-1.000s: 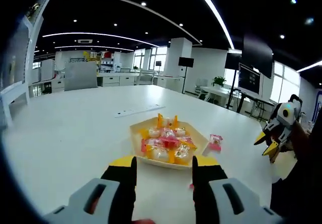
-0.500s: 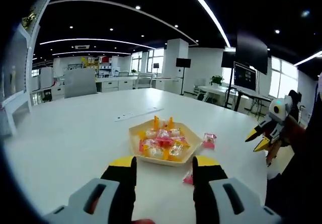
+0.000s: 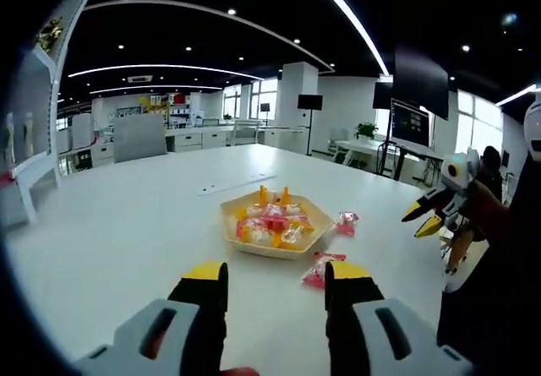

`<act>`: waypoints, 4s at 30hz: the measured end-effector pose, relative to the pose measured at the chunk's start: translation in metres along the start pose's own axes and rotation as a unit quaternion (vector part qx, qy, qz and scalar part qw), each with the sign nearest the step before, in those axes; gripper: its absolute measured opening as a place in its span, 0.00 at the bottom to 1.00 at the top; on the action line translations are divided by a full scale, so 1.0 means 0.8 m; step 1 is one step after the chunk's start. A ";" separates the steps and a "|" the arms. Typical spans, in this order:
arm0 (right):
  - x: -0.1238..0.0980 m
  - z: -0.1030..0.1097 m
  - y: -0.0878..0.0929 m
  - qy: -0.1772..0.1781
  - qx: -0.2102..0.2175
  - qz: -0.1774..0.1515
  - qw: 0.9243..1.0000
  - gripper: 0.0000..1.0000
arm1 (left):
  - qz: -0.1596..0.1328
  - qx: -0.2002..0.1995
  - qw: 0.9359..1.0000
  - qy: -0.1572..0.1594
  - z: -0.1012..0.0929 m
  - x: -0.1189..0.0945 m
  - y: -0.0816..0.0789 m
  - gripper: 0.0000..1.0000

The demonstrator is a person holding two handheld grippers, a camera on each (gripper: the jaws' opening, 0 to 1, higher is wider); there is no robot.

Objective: Pick up the marshmallows scattered on the table and place them into the bowl on the table

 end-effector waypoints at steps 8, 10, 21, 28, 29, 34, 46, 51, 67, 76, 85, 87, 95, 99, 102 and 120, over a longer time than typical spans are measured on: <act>0.002 -0.001 -0.004 -0.001 0.001 -0.004 1.000 0.27 | 0.000 -0.002 1.000 -0.009 -0.008 -0.017 0.005 0.46; 0.002 -0.001 -0.005 -0.002 -0.001 -0.004 1.000 0.27 | 0.002 -0.001 1.000 -0.008 -0.012 -0.020 0.006 0.46; 0.005 -0.003 -0.009 -0.002 -0.004 -0.007 1.000 0.27 | -0.004 0.002 1.000 -0.008 -0.027 -0.038 0.008 0.48; 0.007 -0.003 -0.010 -0.004 -0.005 -0.006 1.000 0.28 | -0.008 -0.002 1.000 -0.006 -0.037 -0.046 0.012 0.47; 0.007 -0.003 -0.010 -0.004 -0.005 -0.006 1.000 0.28 | -0.007 -0.003 1.000 -0.003 -0.040 -0.046 0.014 0.47; 0.008 -0.010 -0.015 0.000 -0.009 -0.008 1.000 0.28 | -0.004 -0.002 1.000 0.004 -0.054 -0.048 0.019 0.47; 0.012 -0.026 -0.024 0.010 -0.014 -0.018 1.000 0.28 | 0.008 -0.006 1.000 0.013 -0.085 -0.063 0.033 0.48; 0.013 -0.030 -0.025 0.011 -0.017 -0.017 1.000 0.28 | -0.012 -0.006 1.000 0.016 -0.097 -0.066 0.029 0.48; 0.010 -0.047 -0.035 0.021 -0.030 -0.019 0.999 0.28 | -0.006 0.004 0.999 0.031 -0.099 -0.059 0.025 0.48; 0.018 -0.055 -0.037 0.018 -0.046 -0.011 0.999 0.28 | -0.004 0.003 1.000 0.026 -0.093 -0.058 0.024 0.48; 0.024 -0.057 -0.042 0.010 -0.072 -0.005 0.997 0.29 | -0.001 0.005 1.000 0.024 -0.095 -0.060 0.022 0.47; 0.025 -0.057 -0.045 0.009 -0.077 -0.005 0.997 0.29 | -0.001 0.005 1.000 0.025 -0.096 -0.060 0.022 0.47; 0.031 -0.061 -0.051 0.004 -0.103 0.000 0.995 0.29 | 0.001 0.003 1.000 0.022 -0.096 -0.062 0.026 0.47; 0.033 -0.062 -0.052 0.001 -0.107 0.002 0.994 0.29 | 0.002 0.003 1.000 0.022 -0.097 -0.063 0.026 0.47; 0.033 -0.061 -0.054 -0.003 -0.115 0.002 0.993 0.30 | 0.003 0.002 1.000 0.022 -0.097 -0.063 0.028 0.47; 0.044 -0.073 -0.057 -0.013 -0.163 0.024 0.986 0.31 | 0.006 -0.004 1.000 0.023 -0.095 -0.065 0.037 0.47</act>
Point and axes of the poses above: the point that each gripper's makers call its tool centre point, and the gripper's own axes: x roughly forward along the fingers, z roughly to its left, y roughly out of its underside, the point moved 1 cm from there along -x, roughly backward along the fingers, and after that the axes turned 14 degrees about y, right-handed, at the moved point
